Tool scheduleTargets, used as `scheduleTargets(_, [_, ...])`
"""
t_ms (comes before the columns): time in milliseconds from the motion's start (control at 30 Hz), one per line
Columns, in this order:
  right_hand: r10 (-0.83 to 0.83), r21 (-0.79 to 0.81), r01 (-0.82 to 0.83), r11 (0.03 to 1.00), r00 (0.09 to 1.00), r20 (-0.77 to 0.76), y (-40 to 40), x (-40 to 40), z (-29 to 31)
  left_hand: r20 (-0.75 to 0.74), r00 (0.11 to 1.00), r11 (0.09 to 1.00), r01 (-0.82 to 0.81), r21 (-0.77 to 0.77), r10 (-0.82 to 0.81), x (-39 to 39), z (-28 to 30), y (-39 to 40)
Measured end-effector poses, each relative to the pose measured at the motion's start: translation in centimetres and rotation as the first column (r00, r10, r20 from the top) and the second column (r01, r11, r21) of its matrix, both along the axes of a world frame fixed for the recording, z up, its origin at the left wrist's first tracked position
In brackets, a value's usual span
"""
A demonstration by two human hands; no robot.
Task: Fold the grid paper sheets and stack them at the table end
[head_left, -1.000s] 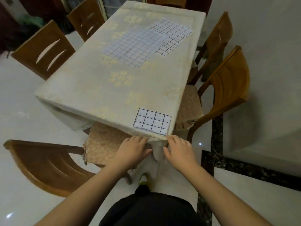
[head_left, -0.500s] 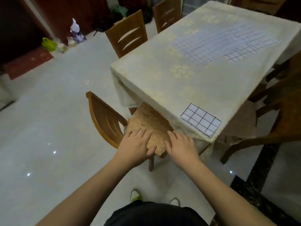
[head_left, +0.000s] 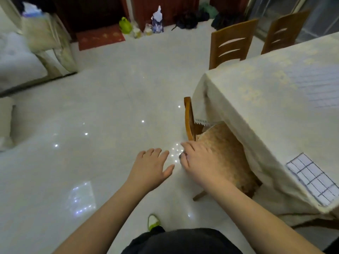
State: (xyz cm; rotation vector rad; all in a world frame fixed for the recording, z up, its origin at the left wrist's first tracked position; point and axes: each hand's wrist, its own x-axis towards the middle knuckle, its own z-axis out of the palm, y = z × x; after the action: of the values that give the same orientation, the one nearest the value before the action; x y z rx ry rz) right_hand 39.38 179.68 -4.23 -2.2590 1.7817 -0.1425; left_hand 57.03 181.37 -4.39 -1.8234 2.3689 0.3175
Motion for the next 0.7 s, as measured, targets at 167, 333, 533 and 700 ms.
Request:
scheduleTargets(167, [0.107,0.056,-0.104,0.993,0.992,-0.066,-2.3,8.0,-0.3,-0.039,0.994,0.995,-0.104,0.003,0.104,8.2,-0.5,-1.0])
scheduleTargets(333, [0.212,0.092,-0.2,0.975,0.966,-0.15,-4.9,12.5,-0.7,-0.055,0.978,0.98,-0.199,0.016,0.2,13.3,-1.0,-2.6])
scheduleTargets(533, [0.171,0.091,-0.157,0.983,0.97,-0.174,-10.5,14.5,-2.9,-0.076,0.968,0.97,-0.232,0.071,0.237,15.5,-2.5,-7.4])
scheduleTargets(700, [0.148,0.094,-0.135,0.986,0.978,-0.149,-16.9,15.5,-4.5,-0.054,0.977,0.975,-0.201,0.094,0.207,16.1,-2.4,-13.8])
